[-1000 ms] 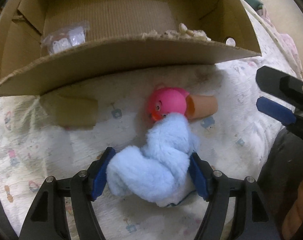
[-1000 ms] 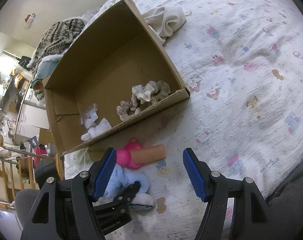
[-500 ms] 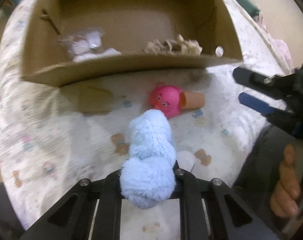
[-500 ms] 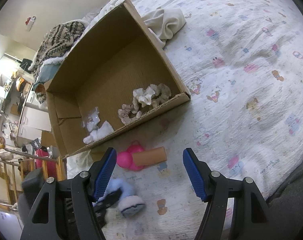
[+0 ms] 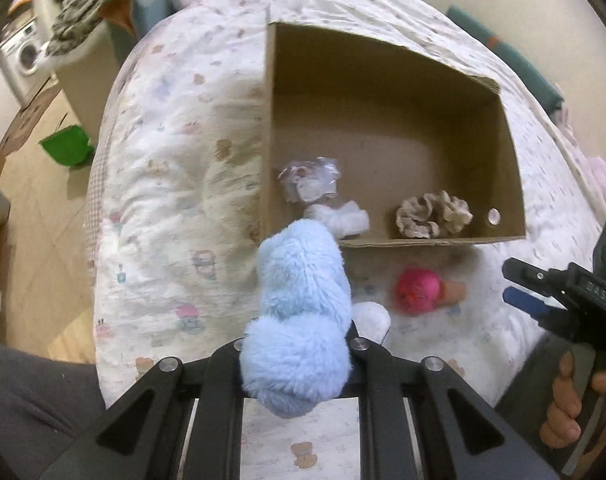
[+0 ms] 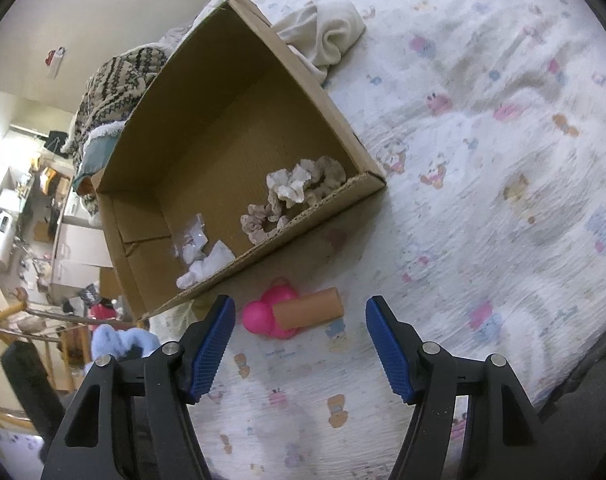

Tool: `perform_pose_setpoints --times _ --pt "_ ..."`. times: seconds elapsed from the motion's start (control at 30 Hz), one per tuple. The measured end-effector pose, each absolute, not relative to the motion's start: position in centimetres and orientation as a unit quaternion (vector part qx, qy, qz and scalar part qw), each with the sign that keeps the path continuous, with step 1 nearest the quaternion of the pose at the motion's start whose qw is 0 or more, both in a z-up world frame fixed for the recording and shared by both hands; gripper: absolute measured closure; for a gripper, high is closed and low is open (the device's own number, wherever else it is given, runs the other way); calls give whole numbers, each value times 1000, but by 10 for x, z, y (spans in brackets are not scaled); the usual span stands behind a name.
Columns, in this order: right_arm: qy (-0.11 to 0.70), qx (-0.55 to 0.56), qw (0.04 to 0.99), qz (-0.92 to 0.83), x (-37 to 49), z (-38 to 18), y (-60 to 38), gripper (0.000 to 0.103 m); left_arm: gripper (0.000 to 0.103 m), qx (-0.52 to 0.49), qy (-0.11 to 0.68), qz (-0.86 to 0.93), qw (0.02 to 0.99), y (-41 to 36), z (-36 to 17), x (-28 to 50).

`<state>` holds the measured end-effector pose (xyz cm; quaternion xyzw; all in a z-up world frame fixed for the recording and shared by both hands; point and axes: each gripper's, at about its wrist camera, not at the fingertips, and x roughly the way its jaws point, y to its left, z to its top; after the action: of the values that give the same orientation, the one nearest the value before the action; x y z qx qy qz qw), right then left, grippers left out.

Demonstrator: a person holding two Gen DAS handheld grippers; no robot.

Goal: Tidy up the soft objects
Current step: 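Carry the plush toy over the box with the left tool while the right tool closes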

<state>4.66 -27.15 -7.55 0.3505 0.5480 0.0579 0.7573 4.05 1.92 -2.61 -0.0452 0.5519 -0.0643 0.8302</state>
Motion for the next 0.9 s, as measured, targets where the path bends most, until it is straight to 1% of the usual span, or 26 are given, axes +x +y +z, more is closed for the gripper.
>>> perform_pose_setpoints --times 0.1,0.17,0.23,0.3,0.33,0.4,0.43,0.47,0.53,0.57,0.6,0.63,0.67,0.73,0.9 --pt "552 375 743 61 48 -83 -275 33 89 -56 557 -61 826 11 -29 47" --pt "561 388 728 59 50 -91 -275 41 89 -51 553 -59 829 8 -28 47" --pt "576 396 713 59 54 -101 -272 42 89 -45 549 -58 832 10 -27 45" --pt "589 389 706 57 57 -108 -267 44 89 -45 548 -59 833 9 -27 46" --pt "594 382 706 54 60 -110 -264 47 89 -46 548 -59 833 9 -27 46" --pt "603 375 703 50 66 -117 -258 48 89 -50 549 -59 832 10 -27 47" --pt "608 373 700 49 69 -121 -255 51 89 -51 549 -60 832 10 -28 47" --pt "614 367 697 48 71 -125 -251 58 89 -51 550 -60 832 10 -28 48" --pt "625 344 700 45 74 -130 -241 62 89 -51 549 -60 832 10 -28 48" --pt "626 332 705 44 74 -130 -239 67 89 -50 549 -60 832 10 -28 48" --pt "626 318 711 44 74 -128 -236 68 89 -50 549 -60 832 10 -28 48" --pt "625 311 715 47 74 -126 -234 79 89 -49 549 -59 832 10 -28 48" --pt "625 309 715 53 74 -125 -232 94 89 -49 550 -60 832 10 -29 48" --pt "624 296 721 53 72 -123 -229 94 89 -48 550 -60 832 9 -29 49" --pt "603 302 734 80 66 -106 -222 94 89 -41 542 -55 837 9 -29 48"
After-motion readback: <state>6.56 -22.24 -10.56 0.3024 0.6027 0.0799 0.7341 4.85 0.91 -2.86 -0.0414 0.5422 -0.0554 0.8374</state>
